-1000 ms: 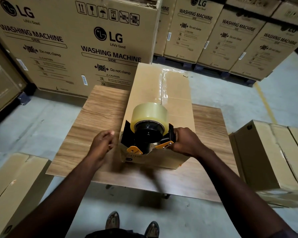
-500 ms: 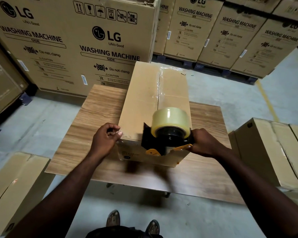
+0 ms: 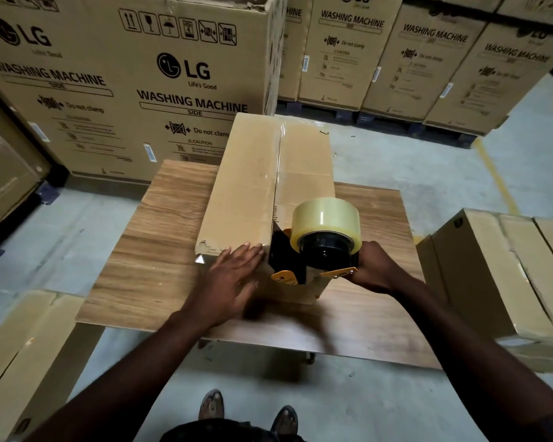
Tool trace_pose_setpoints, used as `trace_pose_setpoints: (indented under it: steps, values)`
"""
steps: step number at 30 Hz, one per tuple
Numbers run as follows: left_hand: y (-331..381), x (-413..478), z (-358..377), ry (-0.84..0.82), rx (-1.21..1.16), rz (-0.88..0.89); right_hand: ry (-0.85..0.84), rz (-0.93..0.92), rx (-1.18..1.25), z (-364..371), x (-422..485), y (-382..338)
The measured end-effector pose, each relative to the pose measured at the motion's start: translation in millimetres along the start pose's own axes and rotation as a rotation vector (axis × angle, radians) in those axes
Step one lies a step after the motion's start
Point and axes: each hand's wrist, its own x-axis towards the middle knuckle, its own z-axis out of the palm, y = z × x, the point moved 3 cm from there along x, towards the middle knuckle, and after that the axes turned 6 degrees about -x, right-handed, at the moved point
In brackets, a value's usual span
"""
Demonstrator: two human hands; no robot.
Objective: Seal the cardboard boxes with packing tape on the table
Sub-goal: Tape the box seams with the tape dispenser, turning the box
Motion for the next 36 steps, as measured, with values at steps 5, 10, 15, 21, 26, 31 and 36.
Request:
trace_pose_setpoints:
  steps: [5,10,15,21,26,31,36]
  values:
    - [0,2,0,0.008,0.005,-0.002,0.052,0.005,0.009,-18,-16,32]
    - [3,2,2,0.054,0.014,-0.024,0.134,-0.022,0.035,-34,-48,73]
    - [25,9,20,0.119,0.036,-0.028,0.144,-0.023,0.06,-28,-49,79]
    - [75,46,57,-0.023,0.057,0.078,0.163,-0.026,0.072,-27,-47,83]
    - [72,49,59,0.009,-0.035,0.039,0.164,-0.019,0.076,-19,-51,92]
    - [71,50,58,0.023,-0.08,0.019,0.235,0.011,0.076,-36,-77,104]
    - [71,51,59,0.018,-0.092,0.001,0.115,0.138,-0.029,-22,-87,140]
